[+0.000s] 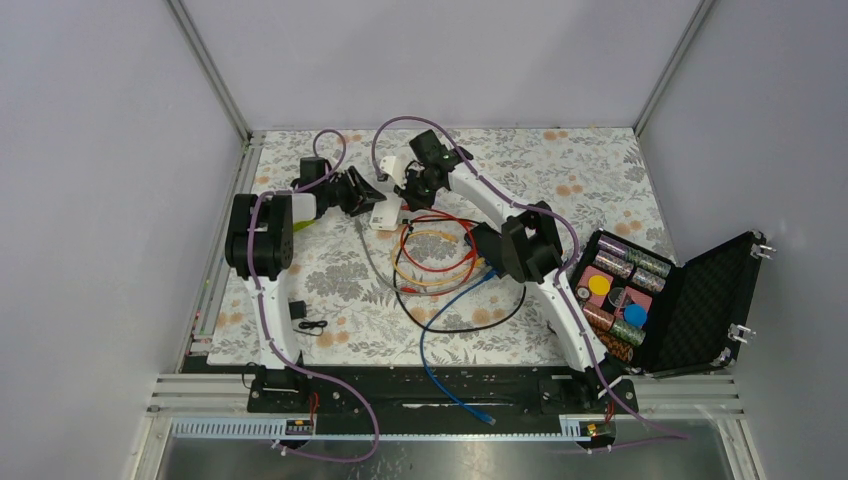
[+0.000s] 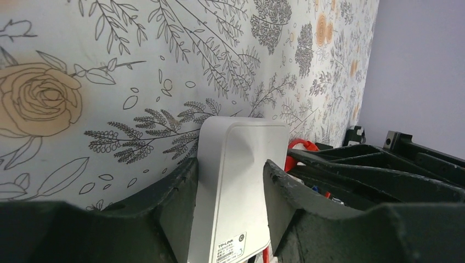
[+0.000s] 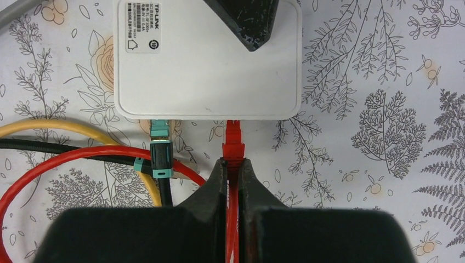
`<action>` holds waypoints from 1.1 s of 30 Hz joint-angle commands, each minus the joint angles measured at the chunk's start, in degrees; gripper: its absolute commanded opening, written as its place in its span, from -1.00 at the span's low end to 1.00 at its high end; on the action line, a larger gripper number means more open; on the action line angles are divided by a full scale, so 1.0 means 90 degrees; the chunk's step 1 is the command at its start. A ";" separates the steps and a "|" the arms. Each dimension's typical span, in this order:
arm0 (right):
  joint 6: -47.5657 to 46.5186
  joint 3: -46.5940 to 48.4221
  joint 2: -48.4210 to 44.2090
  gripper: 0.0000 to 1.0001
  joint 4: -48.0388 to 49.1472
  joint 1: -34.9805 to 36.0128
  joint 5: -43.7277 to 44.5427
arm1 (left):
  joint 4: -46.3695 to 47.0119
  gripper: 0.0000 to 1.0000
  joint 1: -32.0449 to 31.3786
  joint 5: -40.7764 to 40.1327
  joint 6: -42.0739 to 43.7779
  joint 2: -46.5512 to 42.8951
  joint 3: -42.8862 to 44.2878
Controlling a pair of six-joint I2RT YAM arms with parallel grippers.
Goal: Insert the plug into the switch port
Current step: Insert the connector into the switch port.
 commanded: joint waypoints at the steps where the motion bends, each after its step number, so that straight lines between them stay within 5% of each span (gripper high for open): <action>1: 0.0399 0.0046 -0.0307 -1.00 0.1978 0.0433 -0.1193 | 0.0587 -0.09 -0.0913 0.1512 -0.0692 -0.0648 -0.0065; 21: 0.0791 -0.0746 -0.0753 -1.00 0.3641 0.0555 -0.1475 | 0.0626 -0.17 -0.1290 0.1657 -0.0438 -0.0852 -0.0355; 33: -0.0136 -0.2173 -0.1318 -1.00 0.3703 0.0506 -0.0242 | -0.2086 0.14 -0.0633 -0.0166 0.1114 -0.1316 0.0606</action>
